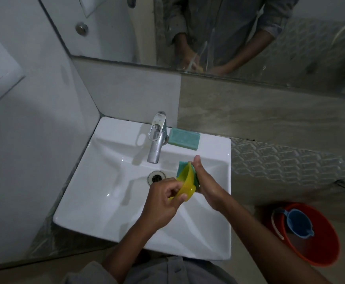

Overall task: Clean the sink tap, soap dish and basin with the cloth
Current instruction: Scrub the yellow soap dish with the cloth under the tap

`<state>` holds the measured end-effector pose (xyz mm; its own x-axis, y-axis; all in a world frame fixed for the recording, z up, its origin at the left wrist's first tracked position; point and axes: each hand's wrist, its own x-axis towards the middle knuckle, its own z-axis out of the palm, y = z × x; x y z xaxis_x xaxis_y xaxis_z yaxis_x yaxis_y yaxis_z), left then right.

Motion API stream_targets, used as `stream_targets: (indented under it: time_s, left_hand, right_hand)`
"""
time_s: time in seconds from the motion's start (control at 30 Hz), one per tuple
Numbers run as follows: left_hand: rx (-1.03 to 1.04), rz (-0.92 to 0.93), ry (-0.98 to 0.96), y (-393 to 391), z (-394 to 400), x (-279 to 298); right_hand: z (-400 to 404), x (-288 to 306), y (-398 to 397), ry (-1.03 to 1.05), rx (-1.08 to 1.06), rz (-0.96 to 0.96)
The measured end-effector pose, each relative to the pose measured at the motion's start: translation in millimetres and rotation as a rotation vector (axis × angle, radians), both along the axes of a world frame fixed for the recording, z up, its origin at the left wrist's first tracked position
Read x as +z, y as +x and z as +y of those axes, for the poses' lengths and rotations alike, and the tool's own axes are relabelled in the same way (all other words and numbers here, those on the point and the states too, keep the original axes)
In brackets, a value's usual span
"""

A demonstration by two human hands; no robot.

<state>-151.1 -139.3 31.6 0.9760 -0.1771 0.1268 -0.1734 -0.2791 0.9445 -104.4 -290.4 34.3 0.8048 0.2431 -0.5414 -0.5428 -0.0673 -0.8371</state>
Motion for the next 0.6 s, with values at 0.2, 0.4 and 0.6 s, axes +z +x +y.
stream_targets:
  time_s: [0.2,0.4,0.6]
  left_hand:
    - [-0.051,0.152,-0.133,-3.2,5.0,-13.0]
    - [-0.029,0.556,-0.525,3.6,4.3,-15.6]
    - [0.223,0.517,-0.451,17.6,9.0,-9.1]
  right_hand:
    - [-19.1,-5.1,15.1,0.175,-0.182,0.259]
    - [15.4,4.8,-5.3,-0.370,-0.057,-0.538]
    - [39.8,-5.8,-59.7,-0.657,0.331,-0.966]
